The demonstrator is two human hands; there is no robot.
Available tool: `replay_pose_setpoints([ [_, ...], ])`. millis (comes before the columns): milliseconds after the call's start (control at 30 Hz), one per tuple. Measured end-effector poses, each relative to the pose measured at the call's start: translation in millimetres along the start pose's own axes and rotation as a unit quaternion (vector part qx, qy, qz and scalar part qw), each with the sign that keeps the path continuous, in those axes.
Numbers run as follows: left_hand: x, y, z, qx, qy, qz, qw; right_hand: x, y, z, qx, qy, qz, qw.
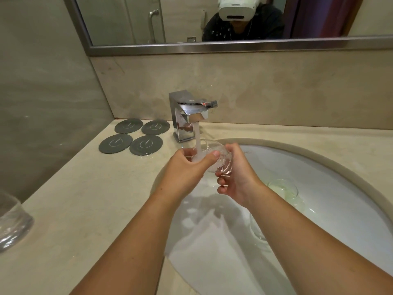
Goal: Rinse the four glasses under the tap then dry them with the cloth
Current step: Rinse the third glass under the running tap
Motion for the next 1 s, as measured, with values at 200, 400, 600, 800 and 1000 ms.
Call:
replay_pose_setpoints([
  [200, 2.5, 4.5, 9.2, -0.023, 0.053, -0.032, 0.998, -1.6, 1.3, 4.2, -0.026, -0.010, -0.016, 0.999],
  [400, -1.2, 0.6, 6.1, -0.045, 0.057, -0.058, 0.996, -0.2, 3.5, 2.0, -0.018, 0.000, -0.015, 1.000],
  [600, 0.0, 2.6, 6.0, -0.029, 0.018, -0.043, 0.998, 2.6, -1.4, -7.1, 0.048, -0.004, 0.019, 0.999],
  [800, 1.7, 2.9, 5.5, -0.023, 0.020, -0.022, 0.999, -3.1, 0.1, -10.0, 0.067, -0.005, -0.007, 0.998],
  [1000, 4.3, 1.8, 8.4, -0.054, 0.030, -0.034, 0.998, -7.3, 3.9, -8.3, 0.043, -0.021, -0.038, 0.998],
])
Point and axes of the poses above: each hand's wrist, its own y-axis away from the middle knuckle, its own x-axis out of the back of the hand, z = x × y, the point moved 7 cm from there along -y, towards the middle knuckle, and after that the axes turned 6 degrees about -y, right-handed, at the moved point
